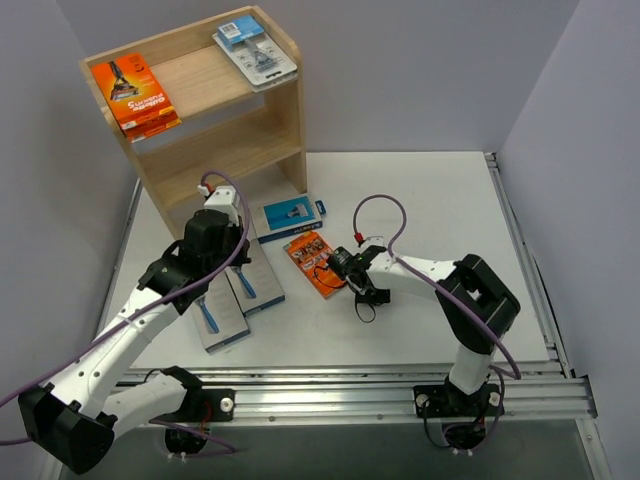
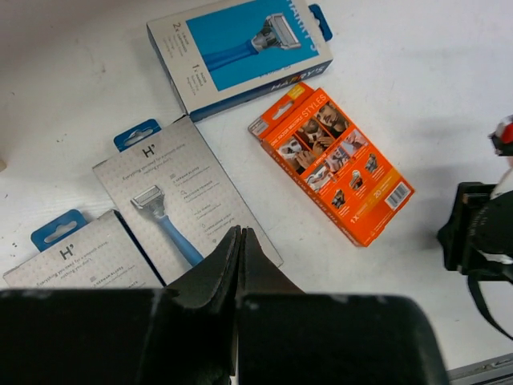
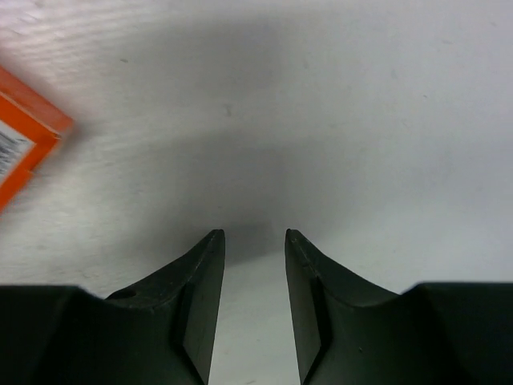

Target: Place and organize the shaving razors onto the shelf

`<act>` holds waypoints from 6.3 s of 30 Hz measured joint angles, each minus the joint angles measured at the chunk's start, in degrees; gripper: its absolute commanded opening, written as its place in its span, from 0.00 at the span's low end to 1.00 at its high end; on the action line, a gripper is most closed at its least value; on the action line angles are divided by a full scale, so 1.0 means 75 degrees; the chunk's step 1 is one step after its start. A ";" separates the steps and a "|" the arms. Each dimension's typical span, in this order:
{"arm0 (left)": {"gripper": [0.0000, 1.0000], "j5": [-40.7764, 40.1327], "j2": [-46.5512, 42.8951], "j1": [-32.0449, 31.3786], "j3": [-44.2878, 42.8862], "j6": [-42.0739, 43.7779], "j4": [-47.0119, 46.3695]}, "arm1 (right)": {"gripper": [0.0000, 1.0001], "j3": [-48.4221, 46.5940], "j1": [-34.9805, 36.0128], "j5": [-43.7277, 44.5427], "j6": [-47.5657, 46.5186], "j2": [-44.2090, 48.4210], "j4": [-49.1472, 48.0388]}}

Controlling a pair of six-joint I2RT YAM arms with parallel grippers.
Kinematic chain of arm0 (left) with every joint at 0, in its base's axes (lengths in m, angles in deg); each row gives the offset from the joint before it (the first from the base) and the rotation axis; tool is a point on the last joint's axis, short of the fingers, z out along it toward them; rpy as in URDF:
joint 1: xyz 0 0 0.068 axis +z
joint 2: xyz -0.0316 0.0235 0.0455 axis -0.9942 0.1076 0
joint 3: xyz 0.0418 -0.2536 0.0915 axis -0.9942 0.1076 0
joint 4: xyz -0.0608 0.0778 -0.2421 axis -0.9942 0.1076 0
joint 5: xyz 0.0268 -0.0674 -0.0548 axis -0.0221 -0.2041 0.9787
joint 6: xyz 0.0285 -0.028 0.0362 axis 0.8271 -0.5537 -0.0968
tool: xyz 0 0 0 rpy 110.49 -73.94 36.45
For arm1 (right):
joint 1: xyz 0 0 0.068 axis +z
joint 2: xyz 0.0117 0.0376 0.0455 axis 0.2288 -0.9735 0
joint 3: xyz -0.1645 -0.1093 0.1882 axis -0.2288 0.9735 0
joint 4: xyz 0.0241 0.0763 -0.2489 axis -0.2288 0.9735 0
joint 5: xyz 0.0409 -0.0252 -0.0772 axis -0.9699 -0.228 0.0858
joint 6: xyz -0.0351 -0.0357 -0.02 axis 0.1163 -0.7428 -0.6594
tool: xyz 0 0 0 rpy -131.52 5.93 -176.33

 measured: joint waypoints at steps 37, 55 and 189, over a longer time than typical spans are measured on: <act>0.50 0.0659 -0.0452 0.0874 0.0562 0.0487 -0.0169 | 1.00 -0.4855 -0.0627 -0.4237 -0.6076 -0.2789 -0.0901; 0.51 0.0854 -0.0408 0.1003 0.0562 0.0487 -0.0178 | 1.00 -0.3383 -0.0460 -0.4683 -0.6604 -0.2130 -0.2495; 0.02 -0.0472 0.0405 -0.3005 0.5601 -0.4835 -0.4902 | 0.17 0.5135 -0.1262 -0.7338 0.0691 -0.1189 -1.4857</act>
